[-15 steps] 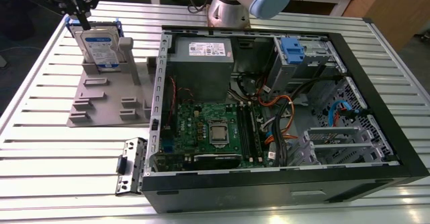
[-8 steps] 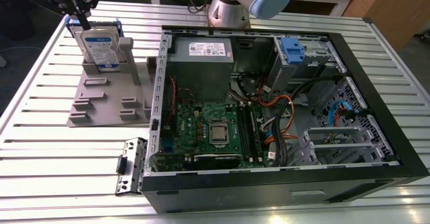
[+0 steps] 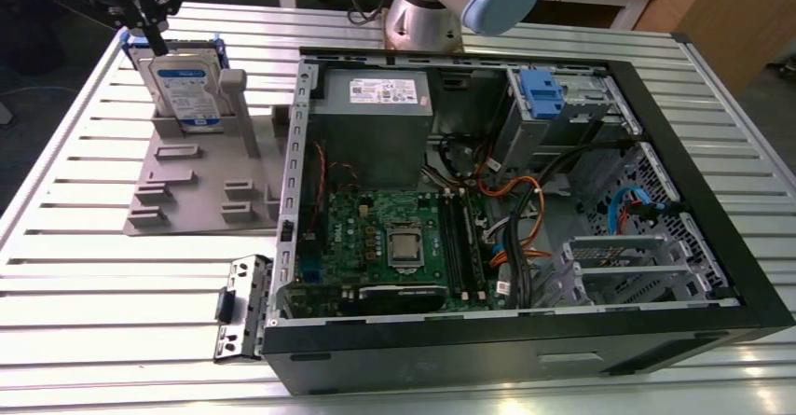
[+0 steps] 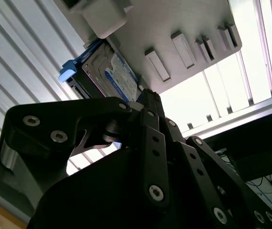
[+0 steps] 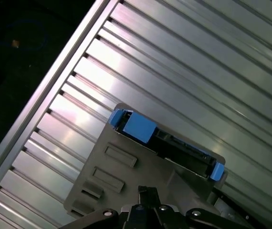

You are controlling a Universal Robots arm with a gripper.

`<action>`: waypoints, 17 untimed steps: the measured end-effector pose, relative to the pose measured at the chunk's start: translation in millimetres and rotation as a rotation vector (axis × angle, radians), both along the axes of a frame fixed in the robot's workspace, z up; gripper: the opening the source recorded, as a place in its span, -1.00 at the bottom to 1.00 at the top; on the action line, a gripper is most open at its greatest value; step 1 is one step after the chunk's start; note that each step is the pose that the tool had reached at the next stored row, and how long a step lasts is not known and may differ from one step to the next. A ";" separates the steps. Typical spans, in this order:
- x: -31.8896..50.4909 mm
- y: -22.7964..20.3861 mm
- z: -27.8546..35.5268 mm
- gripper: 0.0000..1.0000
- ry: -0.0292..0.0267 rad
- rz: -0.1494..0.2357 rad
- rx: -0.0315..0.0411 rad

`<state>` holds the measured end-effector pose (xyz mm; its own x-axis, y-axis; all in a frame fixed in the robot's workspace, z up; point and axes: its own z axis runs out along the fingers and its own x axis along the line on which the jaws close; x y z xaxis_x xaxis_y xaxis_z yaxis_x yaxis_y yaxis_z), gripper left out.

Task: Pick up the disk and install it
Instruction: 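Pick up the disk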

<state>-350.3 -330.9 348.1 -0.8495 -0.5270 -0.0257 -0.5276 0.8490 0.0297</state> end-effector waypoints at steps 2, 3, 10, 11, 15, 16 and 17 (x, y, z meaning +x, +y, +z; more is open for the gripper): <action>0.0 0.0 0.0 -0.80 0.0000 0.009 0.0000; 0.0 0.0 0.0 -0.80 0.0000 0.013 0.0000; 0.0 0.0 0.0 -0.80 0.0000 0.044 0.0000; 0.0 0.0 0.0 -0.80 0.0000 0.048 0.0000; 0.0 0.0 0.0 -0.80 0.0000 0.066 -0.0001; 0.0 0.0 0.0 -0.80 0.0000 0.070 0.0000; 0.0 0.0 0.0 -0.80 0.0000 0.074 0.0000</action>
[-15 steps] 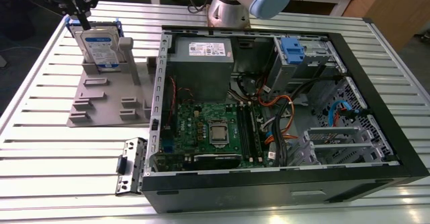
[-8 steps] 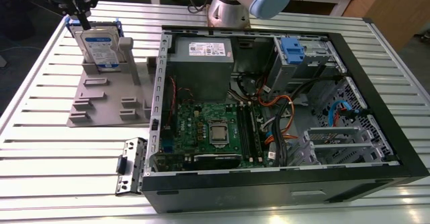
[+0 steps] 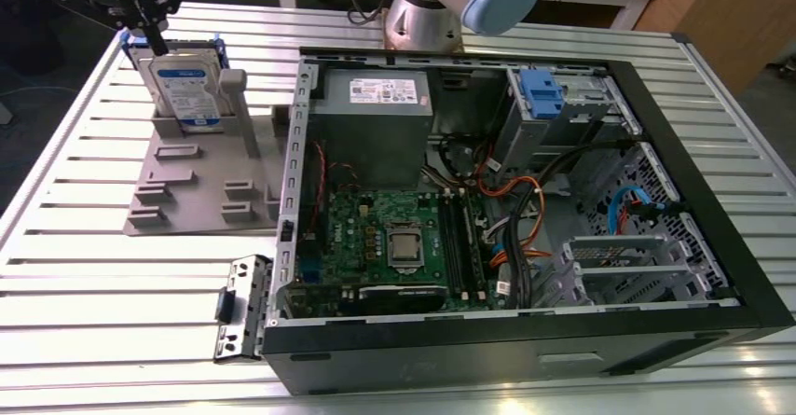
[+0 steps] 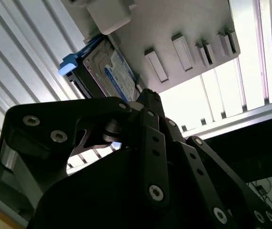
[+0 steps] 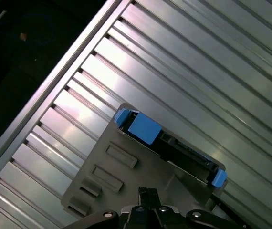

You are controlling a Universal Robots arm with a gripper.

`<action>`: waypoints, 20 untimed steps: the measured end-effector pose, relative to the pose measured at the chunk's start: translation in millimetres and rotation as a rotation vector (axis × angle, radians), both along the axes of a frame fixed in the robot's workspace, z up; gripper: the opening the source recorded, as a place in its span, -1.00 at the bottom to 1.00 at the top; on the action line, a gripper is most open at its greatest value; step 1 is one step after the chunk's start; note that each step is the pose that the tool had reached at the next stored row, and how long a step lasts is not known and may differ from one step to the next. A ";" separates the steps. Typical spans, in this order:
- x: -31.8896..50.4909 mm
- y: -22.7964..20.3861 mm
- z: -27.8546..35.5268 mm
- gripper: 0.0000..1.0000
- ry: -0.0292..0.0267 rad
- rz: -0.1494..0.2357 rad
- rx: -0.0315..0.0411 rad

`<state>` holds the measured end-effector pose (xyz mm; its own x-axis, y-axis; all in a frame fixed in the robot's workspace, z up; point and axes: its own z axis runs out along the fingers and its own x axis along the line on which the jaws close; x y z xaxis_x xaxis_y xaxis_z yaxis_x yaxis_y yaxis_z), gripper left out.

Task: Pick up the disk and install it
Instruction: 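Pick up the disk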

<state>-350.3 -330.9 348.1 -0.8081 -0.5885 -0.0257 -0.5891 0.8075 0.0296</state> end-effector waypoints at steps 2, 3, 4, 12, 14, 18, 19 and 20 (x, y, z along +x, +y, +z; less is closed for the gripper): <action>0.0 0.0 0.0 -0.80 0.0000 0.008 0.0000; 0.0 0.0 0.0 -0.80 0.0000 0.013 0.0000; 0.0 0.0 0.0 -0.80 0.0000 0.017 0.0000; 0.0 0.0 0.0 -0.80 0.0000 0.054 0.0000; 0.0 0.0 0.0 -0.80 0.0000 0.068 0.0000; 0.0 0.0 0.0 -0.80 0.0000 0.111 0.0000; 0.0 0.0 0.0 -0.80 0.0000 0.122 0.0000; 0.0 0.0 0.0 -0.80 0.0000 0.134 0.0000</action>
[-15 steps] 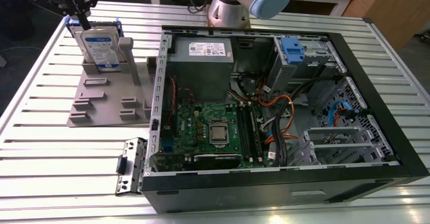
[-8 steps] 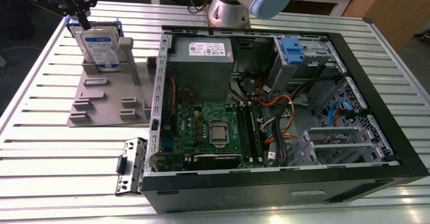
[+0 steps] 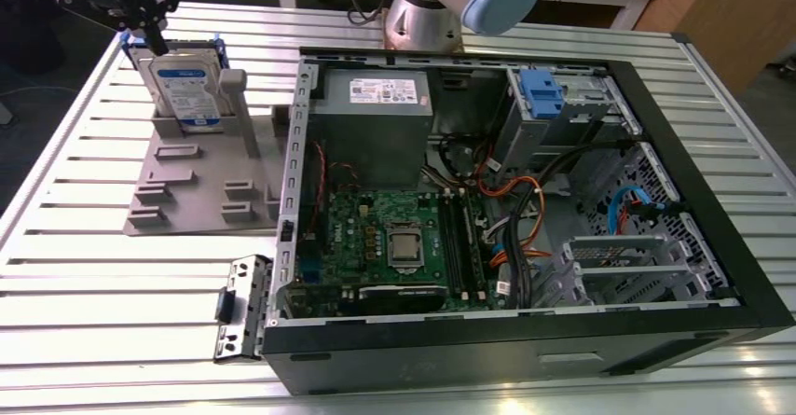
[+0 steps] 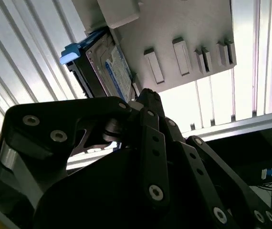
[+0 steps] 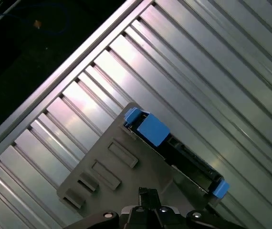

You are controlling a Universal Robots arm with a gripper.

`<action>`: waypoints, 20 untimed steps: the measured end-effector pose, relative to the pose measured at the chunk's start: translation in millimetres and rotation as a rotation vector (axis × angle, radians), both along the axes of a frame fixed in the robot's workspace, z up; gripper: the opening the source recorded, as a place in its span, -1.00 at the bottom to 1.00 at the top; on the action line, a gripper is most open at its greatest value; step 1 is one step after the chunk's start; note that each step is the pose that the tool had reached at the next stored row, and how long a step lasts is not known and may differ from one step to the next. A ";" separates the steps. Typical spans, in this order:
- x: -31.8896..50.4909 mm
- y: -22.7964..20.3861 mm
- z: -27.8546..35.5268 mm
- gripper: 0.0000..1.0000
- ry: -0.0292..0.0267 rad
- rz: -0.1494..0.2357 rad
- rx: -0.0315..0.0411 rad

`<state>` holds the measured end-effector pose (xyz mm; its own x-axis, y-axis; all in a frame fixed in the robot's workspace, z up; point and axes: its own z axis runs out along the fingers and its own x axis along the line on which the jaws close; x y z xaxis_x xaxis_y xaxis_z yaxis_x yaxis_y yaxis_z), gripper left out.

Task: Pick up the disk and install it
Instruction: 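Pick up the disk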

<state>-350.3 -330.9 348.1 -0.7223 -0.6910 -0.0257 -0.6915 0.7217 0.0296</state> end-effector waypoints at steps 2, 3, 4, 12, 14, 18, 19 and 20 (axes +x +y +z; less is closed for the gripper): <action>0.0 0.0 0.0 -0.80 0.0000 0.020 0.0000; 0.0 0.0 0.0 -0.80 0.0001 0.028 0.0000; 0.0 0.0 0.0 -0.80 0.0000 0.036 0.0000; 0.0 0.0 0.0 -0.80 0.0000 0.084 0.0000; 0.0 0.0 0.0 -0.80 0.0000 0.095 0.0000; 0.0 0.0 0.0 -0.80 0.0000 0.117 0.0000; 0.0 0.0 0.0 -0.80 0.0000 0.122 0.0000; 0.0 0.0 0.0 -0.80 0.0000 0.128 0.0000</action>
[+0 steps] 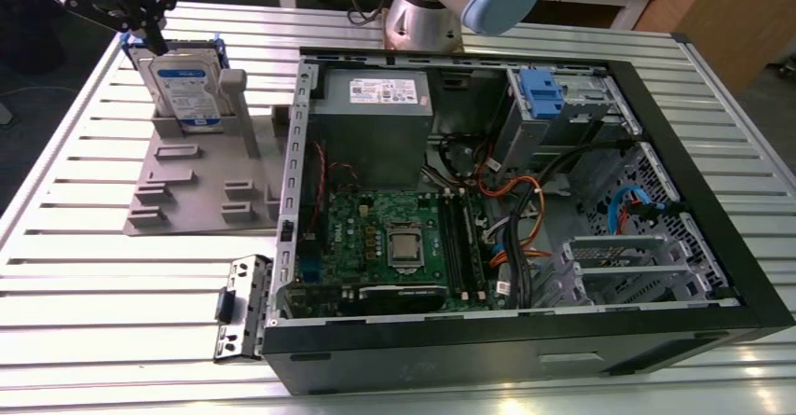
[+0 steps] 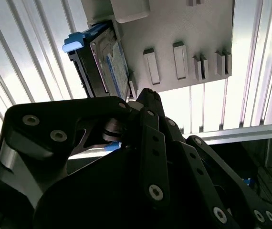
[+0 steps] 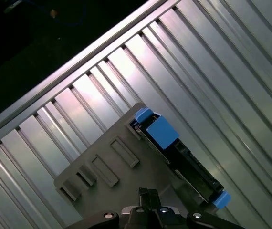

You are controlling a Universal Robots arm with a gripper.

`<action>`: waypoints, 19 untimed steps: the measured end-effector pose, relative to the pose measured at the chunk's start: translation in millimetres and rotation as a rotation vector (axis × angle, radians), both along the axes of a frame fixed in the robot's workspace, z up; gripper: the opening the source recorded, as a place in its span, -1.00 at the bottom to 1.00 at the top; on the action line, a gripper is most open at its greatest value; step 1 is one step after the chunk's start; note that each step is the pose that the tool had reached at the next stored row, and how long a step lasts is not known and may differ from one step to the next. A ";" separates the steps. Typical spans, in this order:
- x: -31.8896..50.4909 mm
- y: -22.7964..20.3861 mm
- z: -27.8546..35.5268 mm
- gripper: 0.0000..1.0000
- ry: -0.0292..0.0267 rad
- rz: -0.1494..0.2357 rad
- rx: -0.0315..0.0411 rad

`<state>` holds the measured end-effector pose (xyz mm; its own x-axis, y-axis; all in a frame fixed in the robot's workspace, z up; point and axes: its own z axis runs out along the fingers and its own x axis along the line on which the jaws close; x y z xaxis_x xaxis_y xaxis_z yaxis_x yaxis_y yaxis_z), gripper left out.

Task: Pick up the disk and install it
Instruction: 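Pick up the disk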

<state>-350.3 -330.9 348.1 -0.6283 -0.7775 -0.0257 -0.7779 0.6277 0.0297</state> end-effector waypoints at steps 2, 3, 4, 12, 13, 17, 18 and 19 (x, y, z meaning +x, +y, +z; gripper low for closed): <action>0.0 0.0 0.0 -0.80 0.0000 0.011 0.0000; 0.0 0.0 0.0 -0.80 0.0000 0.017 0.0000; 0.0 0.0 0.0 -0.80 0.0000 0.022 0.0000; 0.0 0.0 0.0 -0.80 0.0000 0.067 0.0000; 0.0 0.0 0.0 -0.80 0.0000 0.073 0.0000; 0.0 0.0 0.0 -0.80 0.0000 0.096 0.0000; 0.0 0.0 0.0 -0.80 0.0000 0.101 0.0000; 0.0 0.0 0.0 -0.80 -0.0001 0.108 0.0000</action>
